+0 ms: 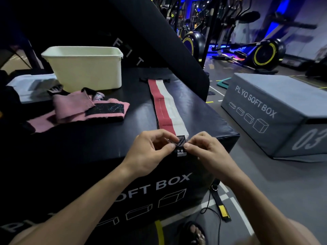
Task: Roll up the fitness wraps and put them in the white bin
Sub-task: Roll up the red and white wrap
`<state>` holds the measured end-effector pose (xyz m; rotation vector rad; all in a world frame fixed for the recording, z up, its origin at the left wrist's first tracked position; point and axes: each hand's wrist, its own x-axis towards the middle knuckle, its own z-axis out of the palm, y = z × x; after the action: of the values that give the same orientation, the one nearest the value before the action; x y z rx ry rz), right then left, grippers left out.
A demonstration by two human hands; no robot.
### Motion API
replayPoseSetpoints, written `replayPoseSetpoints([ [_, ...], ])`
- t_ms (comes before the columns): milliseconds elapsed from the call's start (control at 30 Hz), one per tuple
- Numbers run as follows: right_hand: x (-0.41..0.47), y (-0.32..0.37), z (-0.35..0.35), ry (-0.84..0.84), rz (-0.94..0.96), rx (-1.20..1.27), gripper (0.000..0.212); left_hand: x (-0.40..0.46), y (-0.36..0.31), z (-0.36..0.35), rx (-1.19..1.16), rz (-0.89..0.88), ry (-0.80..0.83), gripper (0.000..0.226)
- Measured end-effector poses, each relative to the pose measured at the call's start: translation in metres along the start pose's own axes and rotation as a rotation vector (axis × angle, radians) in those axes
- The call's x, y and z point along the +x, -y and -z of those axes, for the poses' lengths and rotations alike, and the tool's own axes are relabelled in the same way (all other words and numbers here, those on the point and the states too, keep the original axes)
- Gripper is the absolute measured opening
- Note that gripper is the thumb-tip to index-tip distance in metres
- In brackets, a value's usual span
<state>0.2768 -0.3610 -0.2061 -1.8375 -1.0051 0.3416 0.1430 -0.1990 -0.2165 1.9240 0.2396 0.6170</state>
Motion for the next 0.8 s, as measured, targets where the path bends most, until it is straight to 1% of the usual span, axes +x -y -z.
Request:
replayPoseSetpoints([
  [67,-0.001,0.003,-0.001,0.061,-0.159,0.109,0.020,0.000,0.002,-0.003,0.005,0.031,-0.016,0.009],
  [133,-0.004,0.007,-0.002,0.119,-0.318,0.268,0.018,0.000,0.001,-0.006,0.036,0.052,-0.030,0.013],
  [233,-0.008,0.013,-0.001,0.146,-0.426,0.430,0.015,-0.002,-0.005,-0.009,0.115,0.088,-0.068,0.014],
  [367,-0.008,0.014,-0.004,0.093,-0.476,0.520,0.019,-0.007,-0.013,-0.010,0.259,0.124,-0.100,0.009],
  [567,-0.008,0.015,-0.012,0.001,-0.506,0.566,0.028,-0.010,-0.018,-0.008,0.337,0.136,-0.111,0.009],
  [667,-0.007,0.014,-0.014,-0.001,-0.511,0.572,0.031,-0.013,-0.019,-0.010,0.465,0.072,-0.125,0.006],
  [733,-0.007,0.013,-0.014,0.005,-0.514,0.583,0.031,-0.016,-0.017,-0.010,0.596,-0.012,-0.158,0.008],
  [800,-0.006,0.013,-0.014,0.010,-0.511,0.590,0.030,-0.018,-0.015,-0.008,0.695,-0.132,-0.181,0.010],
])
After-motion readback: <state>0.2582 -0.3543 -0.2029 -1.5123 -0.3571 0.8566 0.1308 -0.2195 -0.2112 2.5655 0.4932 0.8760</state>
